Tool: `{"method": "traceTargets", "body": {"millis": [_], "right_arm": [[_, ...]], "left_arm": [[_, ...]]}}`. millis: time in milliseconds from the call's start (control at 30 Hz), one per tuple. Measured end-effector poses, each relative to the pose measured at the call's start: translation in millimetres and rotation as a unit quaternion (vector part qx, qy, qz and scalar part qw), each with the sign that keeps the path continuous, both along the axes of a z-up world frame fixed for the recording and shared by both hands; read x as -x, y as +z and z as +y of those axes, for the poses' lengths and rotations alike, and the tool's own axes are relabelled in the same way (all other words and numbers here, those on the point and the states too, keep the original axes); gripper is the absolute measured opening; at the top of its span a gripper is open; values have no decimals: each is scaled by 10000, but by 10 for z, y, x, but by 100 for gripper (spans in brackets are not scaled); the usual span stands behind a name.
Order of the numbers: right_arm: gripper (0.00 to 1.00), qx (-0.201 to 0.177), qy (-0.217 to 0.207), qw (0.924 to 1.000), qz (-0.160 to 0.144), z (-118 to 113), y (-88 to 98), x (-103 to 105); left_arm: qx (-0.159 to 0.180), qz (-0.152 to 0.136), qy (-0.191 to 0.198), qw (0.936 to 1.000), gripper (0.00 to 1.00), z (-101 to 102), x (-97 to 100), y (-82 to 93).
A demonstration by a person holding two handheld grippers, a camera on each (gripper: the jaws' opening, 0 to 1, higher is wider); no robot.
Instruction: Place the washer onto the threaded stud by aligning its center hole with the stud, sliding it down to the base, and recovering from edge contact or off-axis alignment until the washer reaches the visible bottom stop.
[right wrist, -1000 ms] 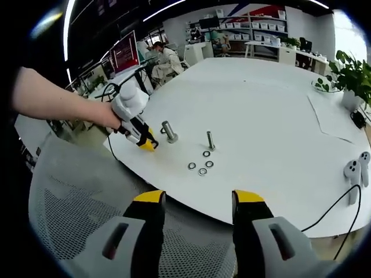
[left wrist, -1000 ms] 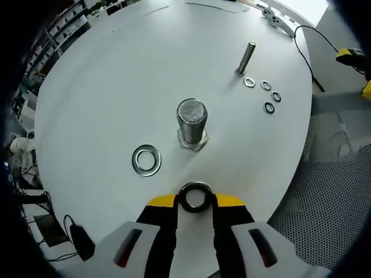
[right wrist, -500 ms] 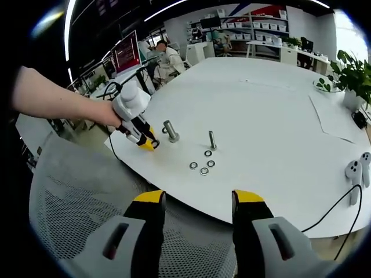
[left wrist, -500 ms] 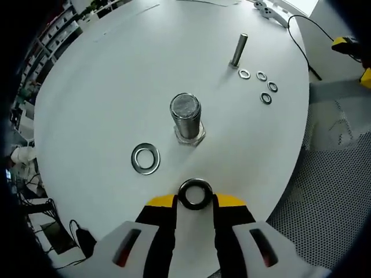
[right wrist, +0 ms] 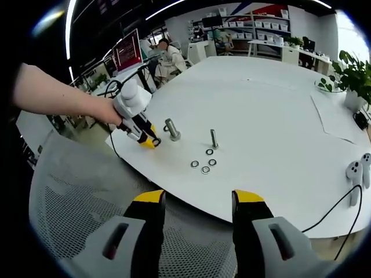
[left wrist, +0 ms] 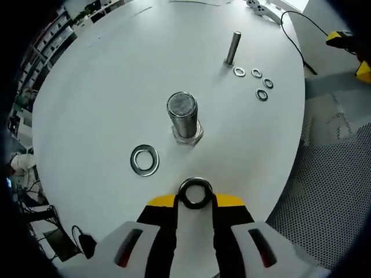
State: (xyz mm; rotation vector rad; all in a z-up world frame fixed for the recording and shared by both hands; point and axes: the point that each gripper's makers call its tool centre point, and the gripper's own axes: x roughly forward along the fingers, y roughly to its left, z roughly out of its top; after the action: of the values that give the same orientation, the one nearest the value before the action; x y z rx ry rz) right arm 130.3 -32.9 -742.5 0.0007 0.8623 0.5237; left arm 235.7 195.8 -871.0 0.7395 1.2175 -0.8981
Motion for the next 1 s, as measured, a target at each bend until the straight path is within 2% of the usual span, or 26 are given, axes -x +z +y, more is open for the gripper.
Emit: {"method": "traceTargets", "body": {"millis": [33,67,100,233,300,433,533,600,633,767,1000], "right_arm": [[48,-3,-2,10000,0,0,0,0],[48,-2,-15,10000,-5,-5,1,-4],[48,3,-20,10000,-9,-9,1,-6],[48,13,-29,10000,-25,-17,2,-11],[48,9,-50,10000,-27,-21,4,-16],[48,19,-49,10000,-29,-26,3,-15],[48,23,-30,10000,-5,-22,-2,-12],[48,24,-25,10000,-24,-19,3,-15],[48,21,-29,10000,-23,-21,3,-15],[48,17,-39,10000,-23,-24,5,-20],[48,13,-58,10000,-23,-31,6,-23]], "left_arm": [[-246,46,-337,9991,0,90,20,-20],[345,-313,-14,9989,0,-130,-38,-21],[191,-94,231,9995,0,-45,39,-8],[238,-1,188,9995,0,-72,67,33],[378,94,599,9974,0,-64,77,25],[373,26,390,9985,0,-48,84,32],[417,71,599,9973,0,-41,70,36],[533,320,746,9953,4,-68,113,51],[520,347,766,9951,7,-57,96,52],[303,96,416,9986,17,-40,70,44],[253,-109,288,9992,26,-144,-60,49]]}}
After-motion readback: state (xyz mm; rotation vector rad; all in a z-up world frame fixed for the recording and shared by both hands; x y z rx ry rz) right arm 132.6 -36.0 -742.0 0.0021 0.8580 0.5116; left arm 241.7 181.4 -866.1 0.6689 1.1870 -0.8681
